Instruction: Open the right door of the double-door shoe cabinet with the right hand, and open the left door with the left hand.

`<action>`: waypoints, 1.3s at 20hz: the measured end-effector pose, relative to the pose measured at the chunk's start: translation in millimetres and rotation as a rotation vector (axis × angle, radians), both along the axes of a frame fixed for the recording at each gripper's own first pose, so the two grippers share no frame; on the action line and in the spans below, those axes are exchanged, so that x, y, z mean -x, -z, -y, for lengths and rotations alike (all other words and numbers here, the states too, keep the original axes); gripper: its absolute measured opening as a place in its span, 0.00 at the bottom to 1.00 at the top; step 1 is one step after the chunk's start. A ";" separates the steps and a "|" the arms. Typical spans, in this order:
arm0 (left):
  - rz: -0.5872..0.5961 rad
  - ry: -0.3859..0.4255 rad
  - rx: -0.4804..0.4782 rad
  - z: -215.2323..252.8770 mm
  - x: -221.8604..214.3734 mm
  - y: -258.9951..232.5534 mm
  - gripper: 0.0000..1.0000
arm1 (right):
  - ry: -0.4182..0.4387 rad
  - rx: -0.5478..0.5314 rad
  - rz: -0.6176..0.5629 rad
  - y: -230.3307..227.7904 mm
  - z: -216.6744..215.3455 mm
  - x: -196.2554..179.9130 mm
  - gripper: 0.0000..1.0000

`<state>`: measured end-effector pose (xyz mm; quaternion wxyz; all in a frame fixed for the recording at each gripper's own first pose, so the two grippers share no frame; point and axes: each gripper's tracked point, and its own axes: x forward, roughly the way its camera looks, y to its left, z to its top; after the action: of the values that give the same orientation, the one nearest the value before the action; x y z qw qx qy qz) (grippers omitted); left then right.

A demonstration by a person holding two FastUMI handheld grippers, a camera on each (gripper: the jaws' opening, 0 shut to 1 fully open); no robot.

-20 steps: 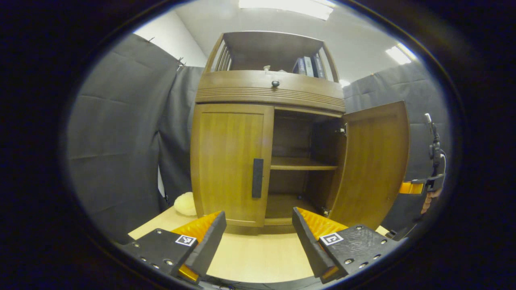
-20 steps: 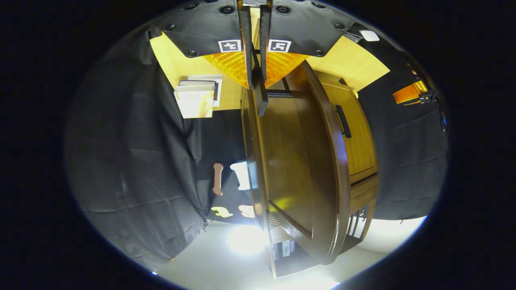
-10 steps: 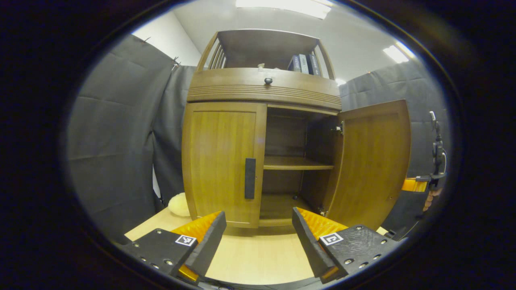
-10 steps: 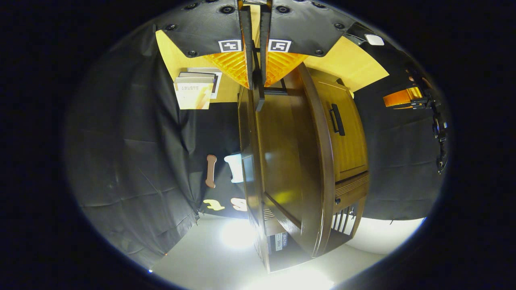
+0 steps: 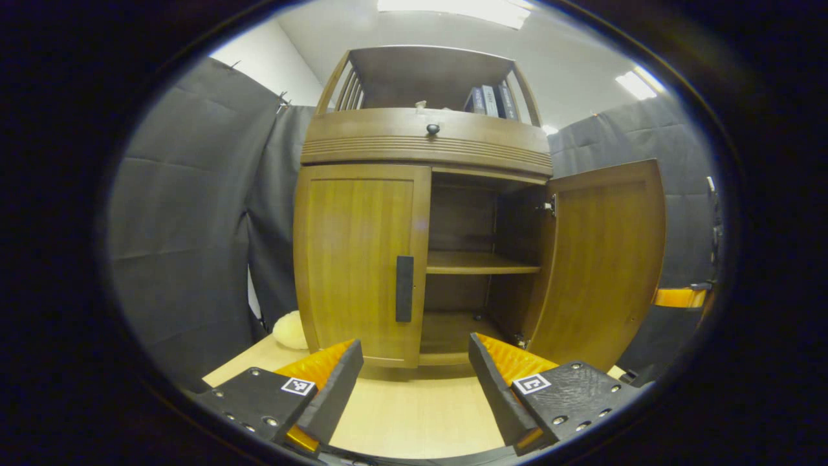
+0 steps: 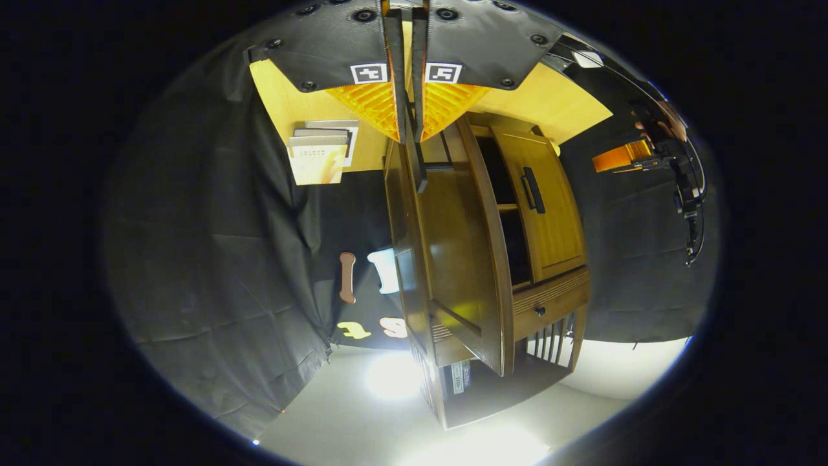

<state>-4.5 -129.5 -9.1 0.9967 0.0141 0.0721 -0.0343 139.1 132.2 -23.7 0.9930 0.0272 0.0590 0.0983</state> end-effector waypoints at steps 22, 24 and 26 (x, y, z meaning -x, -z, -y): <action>-0.018 0.009 0.040 -26.6 -208.2 -27.4 0.95 | 0.505 -0.025 0.036 -37.4 99.8 -26.9 0.98; -0.065 0.023 0.044 -26.1 -229.7 -14.0 0.95 | 0.547 -0.010 0.035 -42.2 102.6 -22.3 0.98; -0.084 0.042 0.057 -20.7 -247.4 -5.2 0.96 | 0.582 -0.003 0.042 -46.2 103.5 -16.9 1.00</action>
<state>242.9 -108.8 -3.9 0.9919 -0.0141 0.1127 -0.0576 156.0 28.8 22.5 0.9804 0.0425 0.0278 -0.1903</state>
